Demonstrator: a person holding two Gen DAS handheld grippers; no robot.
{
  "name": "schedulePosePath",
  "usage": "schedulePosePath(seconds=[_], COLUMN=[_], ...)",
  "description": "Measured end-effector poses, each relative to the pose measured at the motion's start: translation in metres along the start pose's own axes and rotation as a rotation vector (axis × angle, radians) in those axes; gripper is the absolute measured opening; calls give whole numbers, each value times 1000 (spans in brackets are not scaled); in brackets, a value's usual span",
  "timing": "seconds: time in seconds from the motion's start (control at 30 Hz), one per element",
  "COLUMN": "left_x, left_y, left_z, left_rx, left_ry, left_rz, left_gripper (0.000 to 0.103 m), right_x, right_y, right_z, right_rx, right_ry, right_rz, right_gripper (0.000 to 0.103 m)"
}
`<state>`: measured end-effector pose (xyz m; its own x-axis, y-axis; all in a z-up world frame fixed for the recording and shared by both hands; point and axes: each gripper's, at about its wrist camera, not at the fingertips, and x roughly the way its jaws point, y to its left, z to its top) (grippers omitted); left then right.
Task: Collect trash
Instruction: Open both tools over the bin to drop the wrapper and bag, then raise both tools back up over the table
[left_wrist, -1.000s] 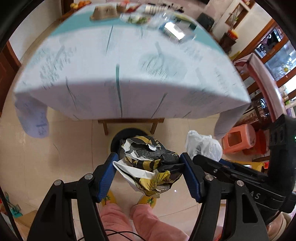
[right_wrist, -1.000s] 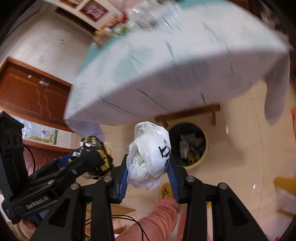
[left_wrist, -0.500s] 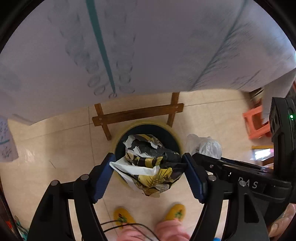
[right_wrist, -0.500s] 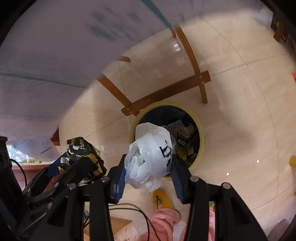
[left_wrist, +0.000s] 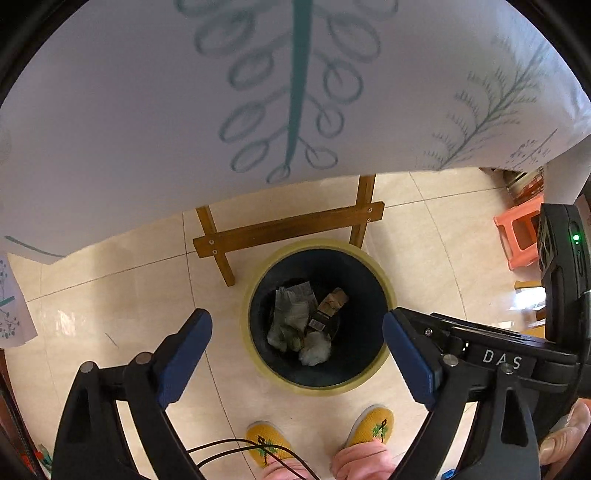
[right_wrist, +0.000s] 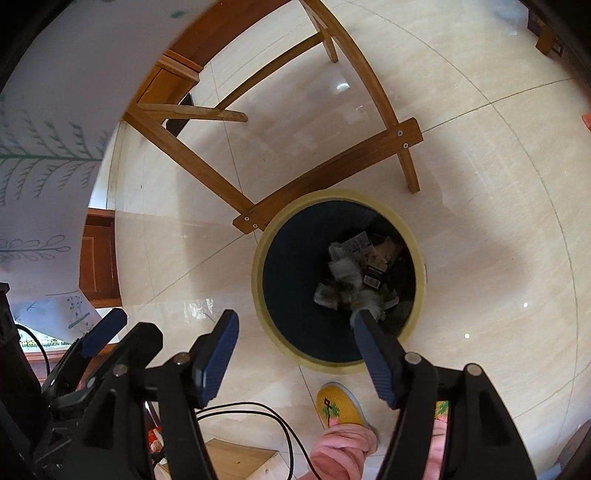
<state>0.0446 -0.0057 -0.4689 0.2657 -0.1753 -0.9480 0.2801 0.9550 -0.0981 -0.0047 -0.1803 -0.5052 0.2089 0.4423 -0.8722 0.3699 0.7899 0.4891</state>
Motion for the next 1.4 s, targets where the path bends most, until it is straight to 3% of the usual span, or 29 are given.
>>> schedulePosePath(seconds=[0.4,0.47,0.53,0.97,1.4], left_x=[-85,-106,-128,-290,-432], left_y=[-4,-3,-2,-7,-42], left_z=[10,13,16,30,41], left_rx=[-2,-11,-17,-66,-73], left_ry=[-75,-91,-103,-182,-336], left_rz=[-35,-37,-33,-78,-181], left_gripper=[93,97,102,102,102], right_x=[-68,-83,-103,-255,-405], right_y=[38,47,58,123,187], right_z=[-9,-11,-13,-34,-50], right_rx=[-46,-59,-68,-160,-392], right_ry=[-66,-78,-87,-146,-351], right_rz=[-22,-27,-22,79,138], right_gripper=[66,66,66,65,66])
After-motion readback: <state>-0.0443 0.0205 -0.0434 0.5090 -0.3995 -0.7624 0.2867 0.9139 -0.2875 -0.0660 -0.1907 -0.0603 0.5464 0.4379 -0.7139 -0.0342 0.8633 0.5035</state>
